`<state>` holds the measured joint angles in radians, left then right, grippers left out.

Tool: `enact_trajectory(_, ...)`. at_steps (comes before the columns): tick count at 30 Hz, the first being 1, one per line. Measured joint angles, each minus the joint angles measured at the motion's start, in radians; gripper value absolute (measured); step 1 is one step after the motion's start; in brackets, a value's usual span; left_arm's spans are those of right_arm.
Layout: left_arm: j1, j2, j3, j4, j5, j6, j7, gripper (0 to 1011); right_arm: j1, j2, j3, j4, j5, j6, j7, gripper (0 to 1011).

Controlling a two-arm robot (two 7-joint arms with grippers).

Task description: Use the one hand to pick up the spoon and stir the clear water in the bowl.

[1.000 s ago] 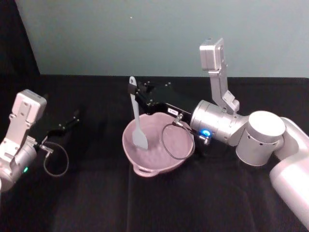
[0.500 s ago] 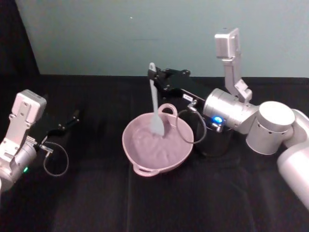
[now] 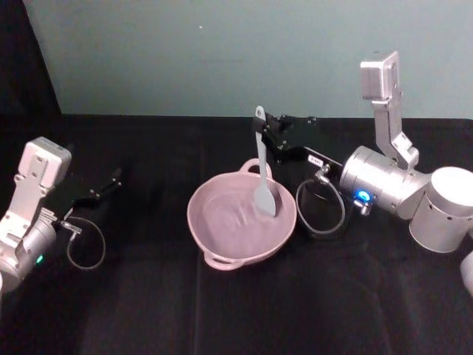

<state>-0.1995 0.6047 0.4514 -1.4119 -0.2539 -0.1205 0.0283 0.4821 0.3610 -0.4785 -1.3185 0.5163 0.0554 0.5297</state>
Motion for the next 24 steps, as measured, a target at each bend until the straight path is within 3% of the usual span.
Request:
enact_trajectory(10,0.000,0.000,0.000,0.000,0.000,0.000,0.000,1011,-0.049,0.013,-0.036,-0.091,0.019,0.025,0.020,121)
enact_trajectory(17,0.000,0.000,0.000,0.000,0.000,0.000,0.000,1011,-0.036,-0.010,-0.068,-0.081,0.021,0.023,0.031,121)
enact_trajectory(24,0.000,0.000,0.000,0.000,0.000,0.000,0.000,1011,0.011,-0.053,-0.095,-0.025,0.020,0.009,0.044,120)
